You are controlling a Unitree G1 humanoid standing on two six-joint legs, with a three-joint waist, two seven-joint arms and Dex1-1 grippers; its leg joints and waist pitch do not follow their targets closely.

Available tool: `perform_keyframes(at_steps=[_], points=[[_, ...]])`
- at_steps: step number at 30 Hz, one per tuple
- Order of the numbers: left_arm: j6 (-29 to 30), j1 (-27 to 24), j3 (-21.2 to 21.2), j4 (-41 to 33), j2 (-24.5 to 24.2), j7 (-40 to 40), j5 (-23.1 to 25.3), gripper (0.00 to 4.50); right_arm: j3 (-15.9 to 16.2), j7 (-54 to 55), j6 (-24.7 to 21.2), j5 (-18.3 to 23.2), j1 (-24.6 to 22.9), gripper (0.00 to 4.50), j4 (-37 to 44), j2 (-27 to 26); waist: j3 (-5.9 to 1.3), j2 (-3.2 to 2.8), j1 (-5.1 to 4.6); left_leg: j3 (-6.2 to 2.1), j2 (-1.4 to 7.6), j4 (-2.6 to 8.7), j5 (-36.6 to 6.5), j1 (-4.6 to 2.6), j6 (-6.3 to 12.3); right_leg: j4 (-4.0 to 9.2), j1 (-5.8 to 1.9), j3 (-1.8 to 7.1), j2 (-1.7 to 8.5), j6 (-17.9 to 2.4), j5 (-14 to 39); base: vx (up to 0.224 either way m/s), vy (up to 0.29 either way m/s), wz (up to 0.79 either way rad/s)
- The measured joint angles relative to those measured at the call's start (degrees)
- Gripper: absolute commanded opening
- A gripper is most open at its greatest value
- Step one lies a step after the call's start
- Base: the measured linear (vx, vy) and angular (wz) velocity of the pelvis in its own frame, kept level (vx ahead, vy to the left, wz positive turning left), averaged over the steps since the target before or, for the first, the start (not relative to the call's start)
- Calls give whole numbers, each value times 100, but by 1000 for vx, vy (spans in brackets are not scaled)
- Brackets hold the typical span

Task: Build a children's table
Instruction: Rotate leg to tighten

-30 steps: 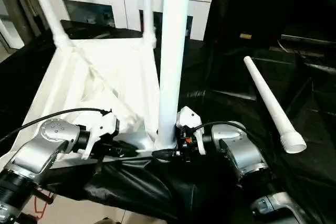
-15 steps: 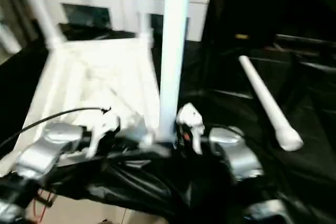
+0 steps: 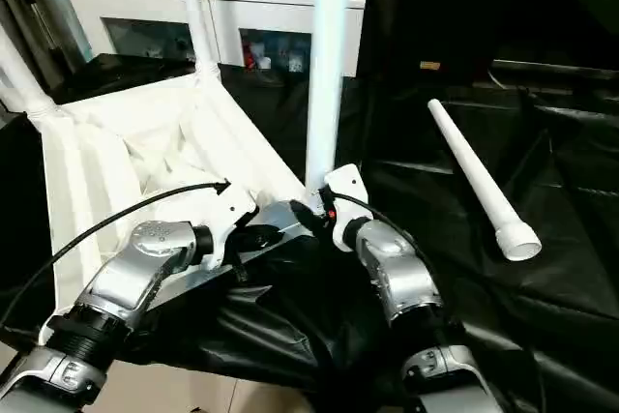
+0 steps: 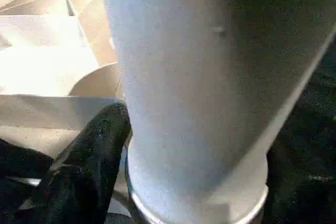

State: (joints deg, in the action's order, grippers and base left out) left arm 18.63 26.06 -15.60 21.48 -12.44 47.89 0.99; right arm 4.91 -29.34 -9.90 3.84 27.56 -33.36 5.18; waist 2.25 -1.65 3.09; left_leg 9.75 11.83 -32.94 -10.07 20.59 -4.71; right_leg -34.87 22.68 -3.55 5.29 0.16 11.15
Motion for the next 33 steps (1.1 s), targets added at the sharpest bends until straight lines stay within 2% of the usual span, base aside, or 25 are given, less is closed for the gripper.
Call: perform_keyframes(at_steps=[4,9,12,13,16,25,30,31,33], points=[[-62,-87,-8,-155,-110,203,-29,0,31,-420,71,31,0,380,33,120,-1,-1,13,0,1,0,0,17,0,-3,8,1,0,1,-9,0,0,0],[-115,-283,-15,-510,-469,726,-266,0,285,-1608,27,266,-94,380,366,644,0,-5,40,3,8,0,1,55,1,-10,38,-5,-6,-7,-32,35,-2,1],[-180,-325,-61,-603,-728,1206,-394,0,537,-2528,-124,367,-175,380,709,1133,2,-8,107,9,9,-8,2,69,3,-8,39,-11,-5,-10,-4,18,0,0],[-216,-350,-90,-634,-819,1401,-456,0,639,-2897,-159,452,-239,380,859,1305,2,-7,160,12,8,-10,2,71,9,-5,38,-9,-2,-16,1,0,0,0],[-292,-364,-111,-651,-1038,1863,-570,0,788,-3672,-388,581,-242,380,1062,1606,2,-6,228,16,7,-21,3,79,21,-2,37,-9,1,-19,4,0,0,0],[-297,-364,-236,-670,-1284,2446,-681,0,1085,-4409,-492,683,-242,380,1251,1884,4,-3,214,17,8,-32,-2,69,6,-26,28,-2,3,-19,1,0,0,0],[-297,-363,-239,-667,-1293,2519,-682,0,1124,-4426,-510,657,-242,344,1272,1893,4,-3,220,16,8,-33,-1,71,5,-28,27,-2,3,-19,1,0,0,0],[-298,-363,-239,-667,-1292,2536,-682,0,1125,-4425,-514,656,-248,320,1279,1872,4,-3,222,16,8,-35,-1,72,5,-27,27,-2,3,-19,1,0,0,0],[-298,-364,-240,-667,-1291,2552,-683,0,1122,-4415,-521,658,-265,312,1302,1865,4,-3,224,16,8,-37,-1,74,6,-26,27,-2,3,-19,1,0,0,0]])
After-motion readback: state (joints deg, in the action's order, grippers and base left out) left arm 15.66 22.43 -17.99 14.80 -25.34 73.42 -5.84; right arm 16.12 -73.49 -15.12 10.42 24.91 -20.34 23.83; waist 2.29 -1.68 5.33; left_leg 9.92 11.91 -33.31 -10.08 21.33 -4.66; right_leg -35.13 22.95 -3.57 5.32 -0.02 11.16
